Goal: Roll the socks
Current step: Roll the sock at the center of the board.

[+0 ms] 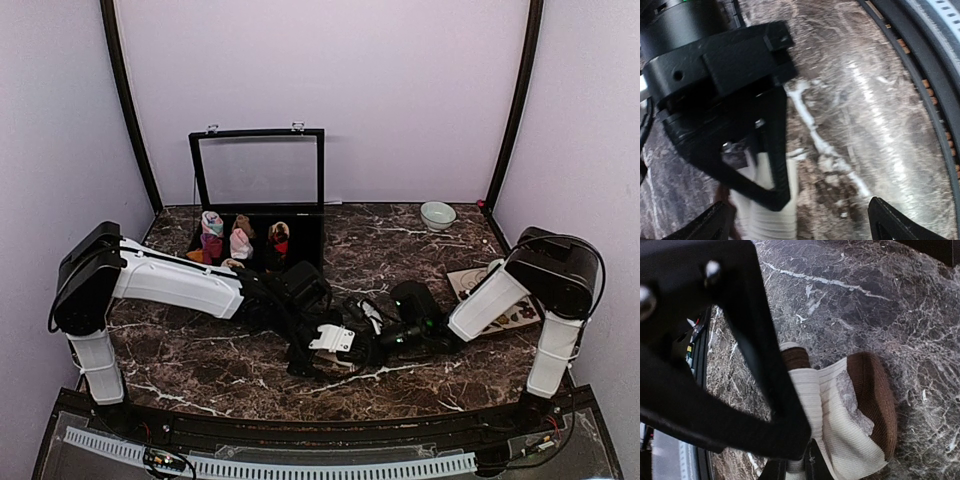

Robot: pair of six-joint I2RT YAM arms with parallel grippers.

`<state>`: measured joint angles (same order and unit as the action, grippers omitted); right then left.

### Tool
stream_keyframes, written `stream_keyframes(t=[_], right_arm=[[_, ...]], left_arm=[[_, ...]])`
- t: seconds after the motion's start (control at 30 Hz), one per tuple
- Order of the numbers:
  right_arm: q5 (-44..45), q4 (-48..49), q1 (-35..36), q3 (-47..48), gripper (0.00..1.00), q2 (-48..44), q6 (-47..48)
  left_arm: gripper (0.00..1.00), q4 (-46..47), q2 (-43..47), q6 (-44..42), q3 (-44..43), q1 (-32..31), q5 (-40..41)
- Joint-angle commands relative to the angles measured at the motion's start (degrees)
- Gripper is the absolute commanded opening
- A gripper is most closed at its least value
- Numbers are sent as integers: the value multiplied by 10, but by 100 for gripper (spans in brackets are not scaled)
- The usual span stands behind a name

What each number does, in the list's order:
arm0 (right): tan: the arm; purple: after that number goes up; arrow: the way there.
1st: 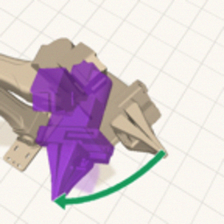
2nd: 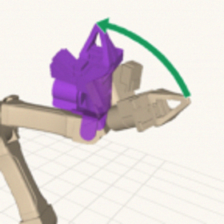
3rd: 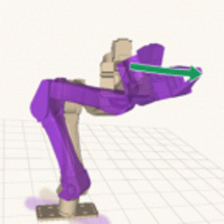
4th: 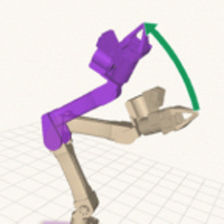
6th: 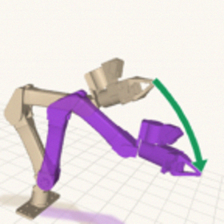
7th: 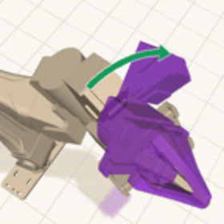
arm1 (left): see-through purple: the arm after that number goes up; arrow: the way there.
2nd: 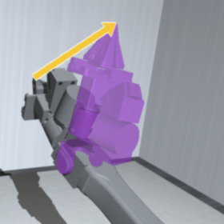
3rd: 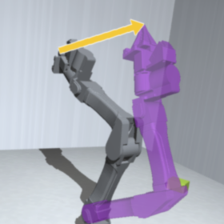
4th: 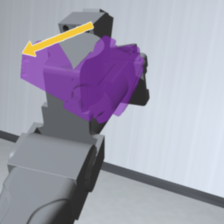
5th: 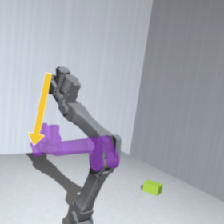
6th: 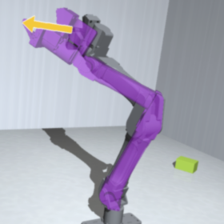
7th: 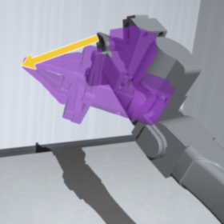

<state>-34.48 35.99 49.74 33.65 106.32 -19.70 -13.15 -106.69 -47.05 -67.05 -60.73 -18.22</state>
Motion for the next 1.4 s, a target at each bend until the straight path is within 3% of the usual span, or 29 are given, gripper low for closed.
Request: stream_keyframes(t=[0.0, 0.4, 0.77, 0.97, 1.0, 1.1, 1.37], right_arm=[[-9, -161, -15, -18, 0, 55, -51], [-69, -148, -25, -3, 0, 98, -104], [-78, -119, -43, -17, 0, 101, -142], [-78, -117, -46, -15, 0, 106, -141], [-77, -117, -46, -15, 0, 104, -141], [-75, -114, -47, -20, 0, 103, -140], [-75, -100, -52, -26, 0, 104, -147]], left_arm=[[99, 39, -5, -44, 24, 3, 69], [99, 132, -40, -62, 63, 3, 166], [99, 102, -27, -46, 65, 3, 165], [98, 24, -39, -17, 31, 3, 155], [97, 18, -39, -19, 32, 3, 150], [80, -12, -44, -15, 28, 3, 130], [46, -32, -58, 1, 30, 2, 97]])
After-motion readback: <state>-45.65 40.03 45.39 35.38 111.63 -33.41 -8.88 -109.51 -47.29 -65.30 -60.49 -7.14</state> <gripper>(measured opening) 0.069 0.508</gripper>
